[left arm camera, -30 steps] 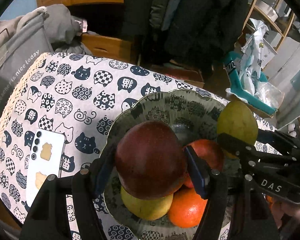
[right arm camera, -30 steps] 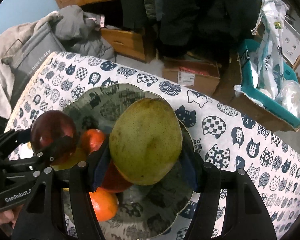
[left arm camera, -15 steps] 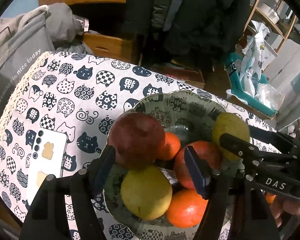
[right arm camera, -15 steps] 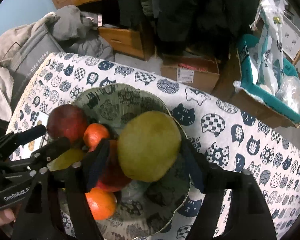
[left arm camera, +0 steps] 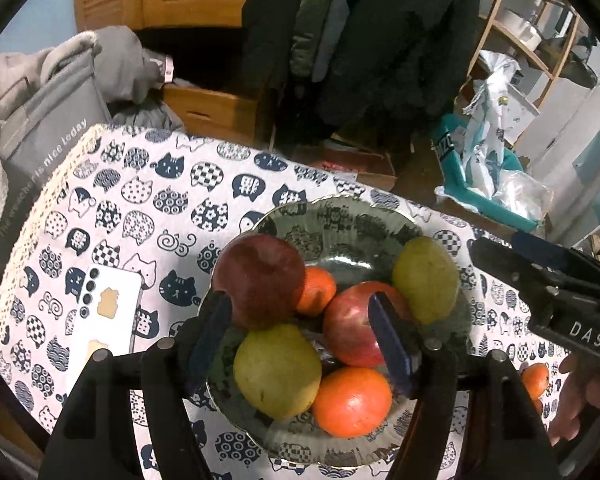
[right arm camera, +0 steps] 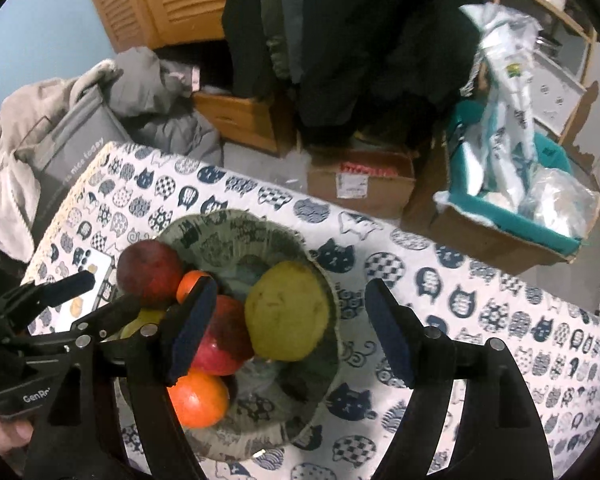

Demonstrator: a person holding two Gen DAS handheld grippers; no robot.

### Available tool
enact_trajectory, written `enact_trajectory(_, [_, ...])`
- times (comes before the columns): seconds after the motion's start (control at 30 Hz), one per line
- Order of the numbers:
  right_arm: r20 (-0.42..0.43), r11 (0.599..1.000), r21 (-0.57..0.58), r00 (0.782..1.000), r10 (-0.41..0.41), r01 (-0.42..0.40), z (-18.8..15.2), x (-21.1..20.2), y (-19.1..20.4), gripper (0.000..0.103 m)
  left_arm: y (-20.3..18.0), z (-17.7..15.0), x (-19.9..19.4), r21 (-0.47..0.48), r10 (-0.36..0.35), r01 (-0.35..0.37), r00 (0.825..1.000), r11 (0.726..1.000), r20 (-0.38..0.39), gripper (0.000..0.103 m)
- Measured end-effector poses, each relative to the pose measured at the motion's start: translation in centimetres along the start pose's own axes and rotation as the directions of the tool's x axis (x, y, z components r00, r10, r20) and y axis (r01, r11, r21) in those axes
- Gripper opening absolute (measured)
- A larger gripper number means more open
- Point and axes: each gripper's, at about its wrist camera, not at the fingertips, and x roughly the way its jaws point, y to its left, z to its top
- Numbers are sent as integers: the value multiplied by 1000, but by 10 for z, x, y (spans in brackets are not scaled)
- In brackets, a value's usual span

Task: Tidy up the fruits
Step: 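Raise both tools from the bowl and move toward the two oranges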

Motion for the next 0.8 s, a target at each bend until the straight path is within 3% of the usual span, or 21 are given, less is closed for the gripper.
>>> enact_trajectory(0.27, [61, 997, -19, 996, -69, 70, -7, -39, -9, 77, -14, -2, -31, 37, 6, -8, 998, 999, 58, 76])
enact_trajectory(0.8, [168, 992, -17, 979, -119, 123, -32, -121, -13, 77, -48, -16, -100, 106, -11, -8, 985, 994, 174, 84])
